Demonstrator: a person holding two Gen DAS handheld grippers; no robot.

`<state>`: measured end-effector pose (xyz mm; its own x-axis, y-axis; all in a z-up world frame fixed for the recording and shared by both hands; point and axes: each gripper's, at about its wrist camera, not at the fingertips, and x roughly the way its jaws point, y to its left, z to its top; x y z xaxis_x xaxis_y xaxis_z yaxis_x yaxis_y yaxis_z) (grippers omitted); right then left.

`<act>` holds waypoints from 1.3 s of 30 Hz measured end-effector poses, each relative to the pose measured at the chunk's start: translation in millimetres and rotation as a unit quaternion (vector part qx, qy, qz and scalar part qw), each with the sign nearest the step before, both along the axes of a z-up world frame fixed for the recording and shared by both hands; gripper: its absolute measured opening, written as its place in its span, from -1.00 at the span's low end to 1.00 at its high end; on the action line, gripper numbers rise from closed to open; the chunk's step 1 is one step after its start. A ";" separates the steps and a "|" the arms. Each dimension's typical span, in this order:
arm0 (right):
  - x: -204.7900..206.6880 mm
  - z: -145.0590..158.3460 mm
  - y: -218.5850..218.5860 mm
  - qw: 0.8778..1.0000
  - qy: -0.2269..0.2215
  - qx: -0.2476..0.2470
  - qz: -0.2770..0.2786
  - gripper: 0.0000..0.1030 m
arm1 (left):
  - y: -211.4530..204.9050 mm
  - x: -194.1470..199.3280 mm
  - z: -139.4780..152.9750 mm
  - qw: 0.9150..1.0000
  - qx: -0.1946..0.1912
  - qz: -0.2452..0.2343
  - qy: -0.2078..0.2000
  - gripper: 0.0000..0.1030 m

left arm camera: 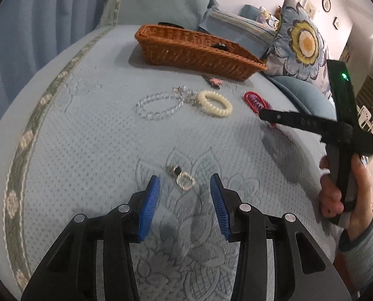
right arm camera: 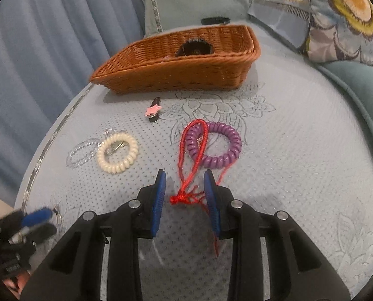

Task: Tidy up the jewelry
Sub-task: 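Grasp the small silver earring with the left tool while the right grasps the red cord bracelet, then carry the earring and red cord to the basket and release both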

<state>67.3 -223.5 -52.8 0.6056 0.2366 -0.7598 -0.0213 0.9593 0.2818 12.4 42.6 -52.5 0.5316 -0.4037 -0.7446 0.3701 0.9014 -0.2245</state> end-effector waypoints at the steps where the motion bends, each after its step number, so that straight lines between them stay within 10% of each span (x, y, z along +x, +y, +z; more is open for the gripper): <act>1: 1.9 0.3 1.6 1.000 -0.002 -0.004 -0.001 -0.44 | 0.8 0.1 -0.3 1.000 -0.001 0.000 0.000 -0.24; 4: 3.6 1.5 11.0 0.999 -0.009 -0.030 0.008 -0.54 | -3.2 -1.1 0.3 1.000 0.006 0.000 -0.004 -0.24; 6: 2.0 1.3 16.5 0.999 -0.011 -0.028 0.031 -0.94 | -7.6 -1.8 -0.2 1.000 0.018 -0.001 -0.012 -0.24; 16: -32.5 6.0 29.3 0.995 -0.031 -0.053 0.073 -0.95 | -23.8 -7.4 -4.7 0.996 0.067 0.009 -0.060 -0.30; 22: -33.1 7.1 26.2 0.996 -0.034 -0.044 0.075 -0.95 | -17.7 -4.7 -5.2 0.997 0.050 0.019 -0.060 -1.00; 39: -39.0 23.3 20.7 0.995 -0.074 -0.031 0.062 -0.95 | -22.6 -10.4 4.0 0.995 0.024 0.015 -0.091 -1.00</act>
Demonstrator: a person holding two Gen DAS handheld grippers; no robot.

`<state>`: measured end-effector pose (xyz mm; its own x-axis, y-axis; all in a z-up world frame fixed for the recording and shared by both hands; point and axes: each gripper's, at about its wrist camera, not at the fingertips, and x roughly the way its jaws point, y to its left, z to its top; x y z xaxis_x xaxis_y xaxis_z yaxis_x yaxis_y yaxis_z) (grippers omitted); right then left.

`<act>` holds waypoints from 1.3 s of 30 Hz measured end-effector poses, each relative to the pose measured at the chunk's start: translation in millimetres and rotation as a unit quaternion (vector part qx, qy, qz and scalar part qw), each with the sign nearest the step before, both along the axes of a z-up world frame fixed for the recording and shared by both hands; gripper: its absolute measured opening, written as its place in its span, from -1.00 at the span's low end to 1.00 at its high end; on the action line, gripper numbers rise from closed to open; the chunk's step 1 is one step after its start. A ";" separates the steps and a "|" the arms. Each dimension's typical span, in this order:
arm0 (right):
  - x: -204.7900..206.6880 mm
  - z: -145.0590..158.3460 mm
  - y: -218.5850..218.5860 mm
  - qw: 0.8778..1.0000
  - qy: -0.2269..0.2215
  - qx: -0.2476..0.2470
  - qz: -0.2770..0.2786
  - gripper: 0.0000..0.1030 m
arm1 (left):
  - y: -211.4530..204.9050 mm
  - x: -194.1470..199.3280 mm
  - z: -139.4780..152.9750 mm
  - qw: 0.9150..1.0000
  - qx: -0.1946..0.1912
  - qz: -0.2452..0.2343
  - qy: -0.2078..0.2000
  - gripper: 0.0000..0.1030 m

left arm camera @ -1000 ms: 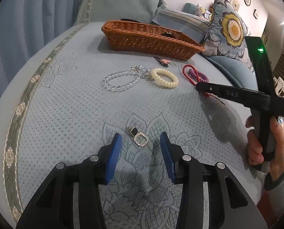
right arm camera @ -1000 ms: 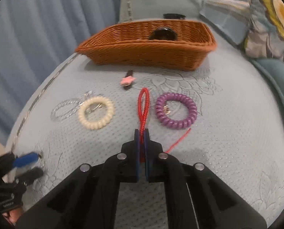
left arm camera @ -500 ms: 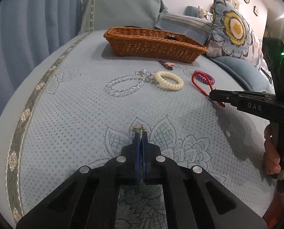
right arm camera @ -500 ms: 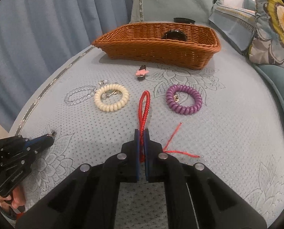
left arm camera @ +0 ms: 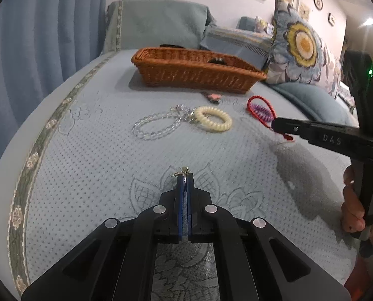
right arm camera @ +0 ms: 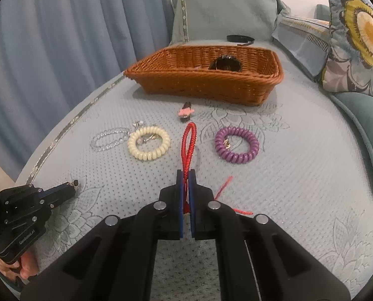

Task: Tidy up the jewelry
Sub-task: 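Carry the earring and red cord to the basket and release both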

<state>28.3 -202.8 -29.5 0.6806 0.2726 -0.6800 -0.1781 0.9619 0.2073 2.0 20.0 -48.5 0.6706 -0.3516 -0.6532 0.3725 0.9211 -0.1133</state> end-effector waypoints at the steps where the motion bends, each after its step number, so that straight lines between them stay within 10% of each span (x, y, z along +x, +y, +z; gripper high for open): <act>1: -0.5 1.1 -0.8 1.000 -0.002 0.002 -0.001 -0.95 | 1.9 -0.3 0.8 1.000 -0.017 -0.003 -0.001 -1.00; 24: -8.4 47.2 -26.5 0.996 -0.083 0.015 -0.034 -0.95 | -24.1 11.2 44.9 0.996 -0.067 -0.019 -0.051 -1.00; 39: 140.2 88.2 -52.9 0.996 -0.064 0.027 -0.060 -0.95 | -70.5 178.0 115.2 0.994 -0.062 -0.025 -0.085 -1.00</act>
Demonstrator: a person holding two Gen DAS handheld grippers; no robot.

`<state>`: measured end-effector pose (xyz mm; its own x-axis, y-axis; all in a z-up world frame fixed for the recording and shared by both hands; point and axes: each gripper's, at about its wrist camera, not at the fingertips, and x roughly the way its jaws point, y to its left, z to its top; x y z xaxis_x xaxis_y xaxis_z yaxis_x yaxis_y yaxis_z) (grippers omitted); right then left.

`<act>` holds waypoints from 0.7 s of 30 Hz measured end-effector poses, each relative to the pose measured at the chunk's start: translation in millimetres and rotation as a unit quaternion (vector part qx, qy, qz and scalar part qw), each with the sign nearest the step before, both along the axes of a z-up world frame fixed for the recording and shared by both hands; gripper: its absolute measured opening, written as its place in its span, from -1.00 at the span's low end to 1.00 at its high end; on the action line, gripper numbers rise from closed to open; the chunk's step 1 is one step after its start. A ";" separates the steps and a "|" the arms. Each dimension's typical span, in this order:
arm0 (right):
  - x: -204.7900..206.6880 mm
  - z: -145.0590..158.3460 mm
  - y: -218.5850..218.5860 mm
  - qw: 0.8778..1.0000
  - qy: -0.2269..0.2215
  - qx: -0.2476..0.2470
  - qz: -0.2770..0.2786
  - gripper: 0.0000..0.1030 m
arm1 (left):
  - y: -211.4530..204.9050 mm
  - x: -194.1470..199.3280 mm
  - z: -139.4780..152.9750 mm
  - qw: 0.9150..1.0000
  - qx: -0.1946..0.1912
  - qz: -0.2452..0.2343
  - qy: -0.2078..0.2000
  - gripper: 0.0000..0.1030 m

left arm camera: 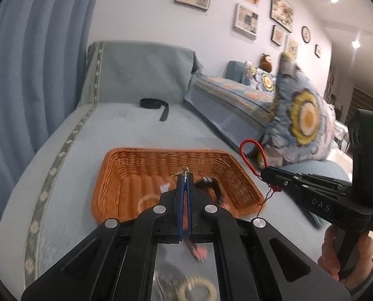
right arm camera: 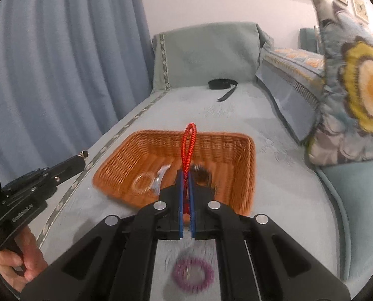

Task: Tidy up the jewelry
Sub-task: 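Carry the earring and red cord to the basket and release both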

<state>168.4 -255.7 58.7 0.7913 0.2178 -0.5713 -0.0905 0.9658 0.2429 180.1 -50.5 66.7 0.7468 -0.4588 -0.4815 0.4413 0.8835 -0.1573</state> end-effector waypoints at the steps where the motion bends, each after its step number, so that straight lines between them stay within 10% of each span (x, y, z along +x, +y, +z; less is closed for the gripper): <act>1: 9.3 -1.8 0.3 1.000 0.008 0.004 0.002 -0.95 | -2.4 9.3 -1.5 1.000 0.002 0.003 0.004 -1.00; 18: 90.6 -54.0 40.7 0.995 0.097 -0.013 0.020 -0.94 | 1.0 96.5 -58.6 0.996 -0.002 0.016 0.083 -0.98; 21: 87.9 -51.8 41.1 0.995 0.102 -0.012 0.019 -0.85 | 1.8 88.8 -56.0 0.997 0.000 0.011 0.078 -0.50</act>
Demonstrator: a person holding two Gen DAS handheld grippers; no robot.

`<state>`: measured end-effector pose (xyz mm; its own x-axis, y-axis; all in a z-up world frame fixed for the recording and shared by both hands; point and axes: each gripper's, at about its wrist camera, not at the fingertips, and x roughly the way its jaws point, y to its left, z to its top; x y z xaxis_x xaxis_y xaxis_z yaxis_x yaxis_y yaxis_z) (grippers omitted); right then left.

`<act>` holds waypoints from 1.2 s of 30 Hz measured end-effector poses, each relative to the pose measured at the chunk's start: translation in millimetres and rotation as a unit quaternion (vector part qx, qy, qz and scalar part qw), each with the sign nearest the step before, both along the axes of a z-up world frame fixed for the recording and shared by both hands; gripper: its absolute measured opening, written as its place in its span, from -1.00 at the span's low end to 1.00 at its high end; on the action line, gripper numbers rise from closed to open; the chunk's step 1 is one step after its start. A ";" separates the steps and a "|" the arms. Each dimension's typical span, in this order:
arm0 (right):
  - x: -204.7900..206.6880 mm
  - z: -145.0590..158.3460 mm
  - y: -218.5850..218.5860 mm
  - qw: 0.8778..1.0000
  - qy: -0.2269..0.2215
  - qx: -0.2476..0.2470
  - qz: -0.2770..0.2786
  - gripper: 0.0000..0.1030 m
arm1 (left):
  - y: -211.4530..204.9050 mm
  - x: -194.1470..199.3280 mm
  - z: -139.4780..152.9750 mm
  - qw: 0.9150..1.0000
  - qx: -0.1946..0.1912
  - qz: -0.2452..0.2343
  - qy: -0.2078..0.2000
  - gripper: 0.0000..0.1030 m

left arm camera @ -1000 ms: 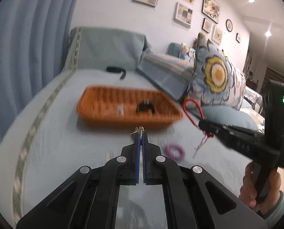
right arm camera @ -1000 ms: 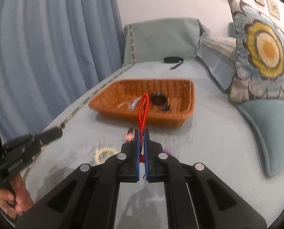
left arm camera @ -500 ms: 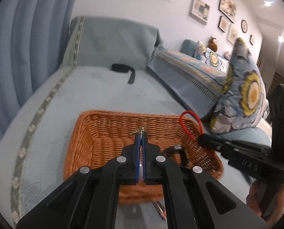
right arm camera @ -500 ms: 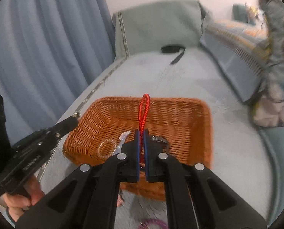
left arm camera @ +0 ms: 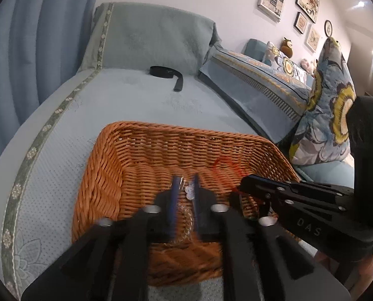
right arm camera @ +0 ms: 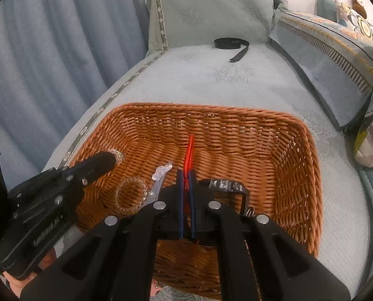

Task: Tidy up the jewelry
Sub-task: 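Carry the earring and red cord to the basket and release both, then grasp the cream coil hair tie with the left tool while the right grasps the purple coil keyring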

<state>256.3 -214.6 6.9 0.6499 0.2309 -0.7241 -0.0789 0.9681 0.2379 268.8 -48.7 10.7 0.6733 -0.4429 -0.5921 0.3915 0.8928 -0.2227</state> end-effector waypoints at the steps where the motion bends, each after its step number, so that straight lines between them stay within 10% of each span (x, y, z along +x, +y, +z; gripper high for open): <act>1: -2.4 2.3 -1.7 1.000 -0.003 0.003 -0.001 -0.76 | 1.2 -2.7 1.4 1.000 -0.001 0.000 -0.004 -0.36; 5: -14.6 14.1 -9.9 1.000 -0.016 0.013 -0.010 -0.42 | 10.9 -19.1 13.9 1.000 -0.013 -0.003 -0.015 -0.22; 21: -149.4 64.4 -22.8 0.994 -0.106 -0.004 0.011 -0.40 | 56.4 -156.7 86.6 0.994 -0.057 -0.020 -0.092 -0.11; 36: -175.5 -28.1 -33.0 0.998 -0.047 -0.036 -0.015 -0.40 | 45.5 -182.6 -18.4 0.998 -0.043 -0.028 0.027 -0.11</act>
